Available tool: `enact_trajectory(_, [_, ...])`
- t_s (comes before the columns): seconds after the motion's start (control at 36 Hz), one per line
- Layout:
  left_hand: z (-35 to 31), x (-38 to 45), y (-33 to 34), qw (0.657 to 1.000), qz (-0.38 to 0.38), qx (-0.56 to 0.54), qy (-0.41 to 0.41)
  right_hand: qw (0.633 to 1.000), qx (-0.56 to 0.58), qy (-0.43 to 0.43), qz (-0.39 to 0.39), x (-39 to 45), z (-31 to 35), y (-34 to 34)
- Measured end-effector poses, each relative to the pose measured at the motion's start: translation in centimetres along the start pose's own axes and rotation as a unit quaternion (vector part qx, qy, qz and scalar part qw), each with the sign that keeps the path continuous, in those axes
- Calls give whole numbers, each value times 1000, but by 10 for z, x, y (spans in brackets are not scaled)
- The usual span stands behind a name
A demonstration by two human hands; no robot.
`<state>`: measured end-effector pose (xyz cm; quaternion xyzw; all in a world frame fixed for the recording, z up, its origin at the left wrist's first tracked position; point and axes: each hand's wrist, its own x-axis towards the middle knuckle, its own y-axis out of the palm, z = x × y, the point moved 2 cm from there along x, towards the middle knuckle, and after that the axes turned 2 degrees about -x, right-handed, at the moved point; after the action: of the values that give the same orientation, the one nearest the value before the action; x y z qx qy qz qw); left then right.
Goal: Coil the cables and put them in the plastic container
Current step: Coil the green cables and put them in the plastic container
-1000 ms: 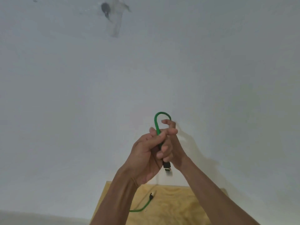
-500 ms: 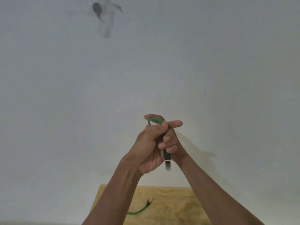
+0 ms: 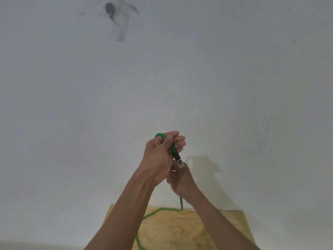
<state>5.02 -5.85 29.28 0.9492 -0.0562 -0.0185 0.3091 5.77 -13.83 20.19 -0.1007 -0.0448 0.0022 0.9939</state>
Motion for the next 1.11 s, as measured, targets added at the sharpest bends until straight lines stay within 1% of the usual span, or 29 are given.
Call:
enact_trajectory(0.03, [-3, 3, -4, 1000, -2, 15, 15, 1000, -3, -22, -1, -2, -4, 2])
enact_trajectory(0.08, [-10, 8, -13, 996, -5, 72, 51, 999, -29, -36, -13, -14, -3, 0])
enact_trajectory(0.17, [-18, 17, -28, 974, -11, 198, 110, 997, -29, -65, -43, -21, 0, -7])
enact_trajectory(0.22, [-21, 20, -36, 952, -13, 272, 137, 996, -42, -72, -23, -27, 7, -10])
enact_trajectory(0.33, [-22, 21, -42, 912, 5, 371, 175, 981, -163, -102, 33, -29, 25, -18])
enact_trajectory(0.39, [-19, 22, -42, 883, 18, 433, 179, 966, -215, -135, 36, -26, 35, -26])
enact_trajectory(0.44, [-15, 23, -41, 858, 38, 489, 152, 951, -258, -170, 28, -21, 50, -35])
enact_trajectory(0.5, [-11, 20, -43, 819, 63, 553, 138, 947, -252, -196, 29, -14, 63, -46])
enact_trajectory(0.53, [-10, 19, -45, 812, 76, 563, 134, 949, -240, -203, 36, -10, 69, -52])
enact_trajectory(0.61, [-12, 9, -44, 824, 113, 546, 105, 952, -209, -218, 54, 0, 89, -64])
enact_trajectory(0.69, [-14, -2, -36, 858, 157, 489, 13, 962, -136, -233, 51, 11, 106, -75])
enact_trajectory(0.78, [-15, -13, -29, 912, 199, 352, -66, 964, -77, -251, 47, 21, 114, -82])
enact_trajectory(0.83, [-17, -18, -24, 939, 224, 244, -95, 967, -26, -245, 59, 27, 113, -81])
enact_trajectory(0.89, [-19, -20, -18, 947, 256, 168, -99, 972, 22, -224, 64, 31, 106, -80])
enact_trajectory(0.94, [-20, -22, -10, 946, 287, 126, -80, 978, 55, -193, 59, 31, 96, -76])
enact_trajectory(0.97, [-21, -22, -7, 946, 297, 111, -69, 978, 81, -178, 69, 29, 90, -72])
enact_trajectory(1.03, [-21, -20, 0, 945, 313, 85, -41, 972, 143, -146, 116, 22, 80, -62])
enact_trajectory(1.06, [-22, -19, 3, 945, 318, 74, -27, 970, 154, -128, 134, 16, 75, -56])
enact_trajectory(1.11, [-24, -15, 6, 945, 319, 65, -8, 981, 104, -110, 123, 6, 65, -48])
